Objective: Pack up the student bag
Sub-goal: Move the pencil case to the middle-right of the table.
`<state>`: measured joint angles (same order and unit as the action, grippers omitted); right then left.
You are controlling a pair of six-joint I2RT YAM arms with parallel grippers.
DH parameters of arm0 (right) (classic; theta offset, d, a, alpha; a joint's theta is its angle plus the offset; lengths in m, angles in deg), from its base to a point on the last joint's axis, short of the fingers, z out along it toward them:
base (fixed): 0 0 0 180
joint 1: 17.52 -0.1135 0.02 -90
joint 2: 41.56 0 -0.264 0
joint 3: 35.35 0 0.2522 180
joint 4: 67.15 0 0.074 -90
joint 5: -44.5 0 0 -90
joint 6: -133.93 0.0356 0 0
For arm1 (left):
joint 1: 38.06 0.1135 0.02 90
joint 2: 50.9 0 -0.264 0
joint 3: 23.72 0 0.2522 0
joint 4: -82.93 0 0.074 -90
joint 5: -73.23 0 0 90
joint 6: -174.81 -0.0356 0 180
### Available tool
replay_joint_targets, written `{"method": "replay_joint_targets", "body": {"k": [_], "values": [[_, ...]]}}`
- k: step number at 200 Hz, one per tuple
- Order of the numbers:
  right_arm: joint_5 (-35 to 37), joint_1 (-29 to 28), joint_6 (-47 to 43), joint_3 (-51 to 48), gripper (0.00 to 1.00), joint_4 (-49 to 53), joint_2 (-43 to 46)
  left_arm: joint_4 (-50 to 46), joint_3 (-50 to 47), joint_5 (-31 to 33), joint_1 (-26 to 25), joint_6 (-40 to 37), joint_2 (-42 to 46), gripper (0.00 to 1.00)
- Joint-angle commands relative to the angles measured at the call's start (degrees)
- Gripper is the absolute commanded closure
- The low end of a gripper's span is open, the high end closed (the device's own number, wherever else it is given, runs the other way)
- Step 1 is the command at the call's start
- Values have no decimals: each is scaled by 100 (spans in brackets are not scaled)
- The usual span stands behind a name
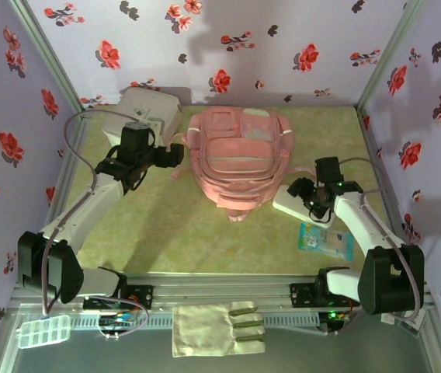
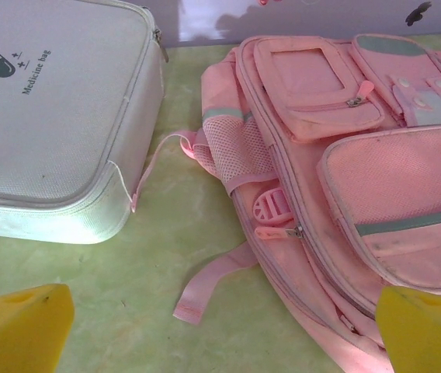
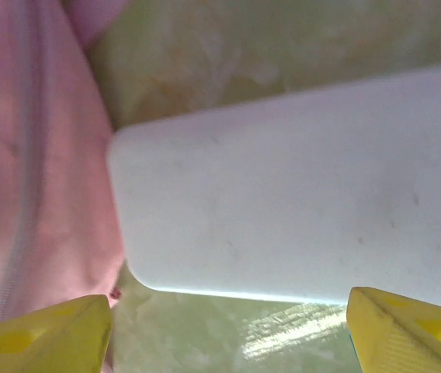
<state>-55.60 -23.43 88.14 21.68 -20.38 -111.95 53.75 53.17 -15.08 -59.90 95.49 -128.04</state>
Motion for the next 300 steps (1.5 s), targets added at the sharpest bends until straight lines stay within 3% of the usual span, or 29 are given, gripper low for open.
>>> {"method": "replay_joint_targets", "body": {"k": [1,41,78,113,159,217,262,300], "values": [[-333,-15,405,-203,20,-228,-26,93,-46,-102,20,119,-28,0],[-996,-50,291,-214,21,-901,-425,118,-63,-129,18,137,-38,0],[-1185,-59,307,-1,22,-1232,-897,104,-65,-126,18,129,-38,0],[-762,21,200,192,22,-1346,-1399,111,-73,-132,19,131,-84,0],[-175,588,109,625,22,-1488,-1856,59,-38,-122,14,72,-90,0],[-270,776,-414,1619,23,-1421,-2648,57,-82,-124,22,46,-90,0],[647,715,-1014,2635,22,-616,-3147,58,-39,-120,18,43,-139,0],[2003,389,-1197,2920,17,54,-3146,27,-58,-125,22,51,-84,0]]}}
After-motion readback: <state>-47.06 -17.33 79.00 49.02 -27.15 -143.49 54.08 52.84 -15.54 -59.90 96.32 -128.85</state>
